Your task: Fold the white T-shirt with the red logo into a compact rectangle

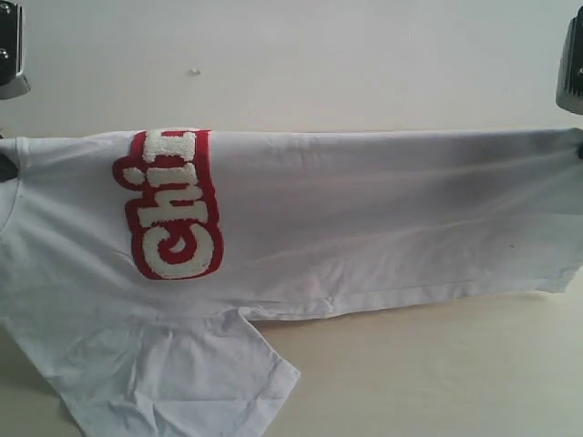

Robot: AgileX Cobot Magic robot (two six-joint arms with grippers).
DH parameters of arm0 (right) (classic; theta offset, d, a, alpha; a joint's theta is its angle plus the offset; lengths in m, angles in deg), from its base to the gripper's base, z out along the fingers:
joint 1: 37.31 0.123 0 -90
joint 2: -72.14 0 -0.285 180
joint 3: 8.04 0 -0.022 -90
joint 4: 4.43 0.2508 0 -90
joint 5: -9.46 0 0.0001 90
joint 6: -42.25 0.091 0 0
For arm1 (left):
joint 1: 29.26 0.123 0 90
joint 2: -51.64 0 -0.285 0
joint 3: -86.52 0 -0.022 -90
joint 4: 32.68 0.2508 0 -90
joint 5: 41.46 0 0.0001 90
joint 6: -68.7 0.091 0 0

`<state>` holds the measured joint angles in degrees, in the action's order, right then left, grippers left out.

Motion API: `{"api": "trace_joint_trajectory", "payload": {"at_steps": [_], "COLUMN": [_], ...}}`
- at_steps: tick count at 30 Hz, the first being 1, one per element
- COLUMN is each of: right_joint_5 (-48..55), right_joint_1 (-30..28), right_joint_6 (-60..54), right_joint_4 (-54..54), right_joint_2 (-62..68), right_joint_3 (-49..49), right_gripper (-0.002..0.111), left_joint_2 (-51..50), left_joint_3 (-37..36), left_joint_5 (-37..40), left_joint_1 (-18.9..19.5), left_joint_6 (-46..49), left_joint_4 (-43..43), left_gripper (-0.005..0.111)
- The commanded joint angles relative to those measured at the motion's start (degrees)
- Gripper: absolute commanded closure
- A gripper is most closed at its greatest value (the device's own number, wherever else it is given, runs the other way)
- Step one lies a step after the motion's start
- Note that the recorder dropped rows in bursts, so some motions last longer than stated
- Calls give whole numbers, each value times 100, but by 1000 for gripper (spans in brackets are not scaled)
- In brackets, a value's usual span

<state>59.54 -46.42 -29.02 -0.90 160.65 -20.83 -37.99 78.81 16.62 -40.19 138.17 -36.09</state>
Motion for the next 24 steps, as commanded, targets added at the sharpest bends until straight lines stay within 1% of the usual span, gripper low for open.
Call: {"api": "trace_joint_trajectory", "payload": {"at_steps": [1,6,9,11,15,20,24], "right_joint_5": [118,313,383,465,887,1044,1396], "right_joint_1": [-25,-25,-25,-25,-25,-25,-25], "right_joint_6": [154,154,169,259,235,235,261], "right_joint_4": [-46,-46,-46,-18,489,858,1055], "right_joint_2": [-267,-516,-695,-819,-1050,-1441,-1780], "right_joint_3": [-8,-8,-8,-8,-8,-8,-8], "right_gripper": [108,108,108,108,108,108,108], "left_joint_2": [360,720,948,1096,1406,1849,2179], "left_joint_3": [-2,-2,-2,-2,-2,-2,-2], "left_joint_5": [149,306,364,552,850,925,1189], "left_joint_1": [17,17,17,17,17,17,5], "left_joint_6": [-100,-100,-276,-288,-288,-397,-397], "left_joint_4": [240,277,277,277,231,-208,-633], "left_gripper": [107,107,107,107,107,107,107]}}
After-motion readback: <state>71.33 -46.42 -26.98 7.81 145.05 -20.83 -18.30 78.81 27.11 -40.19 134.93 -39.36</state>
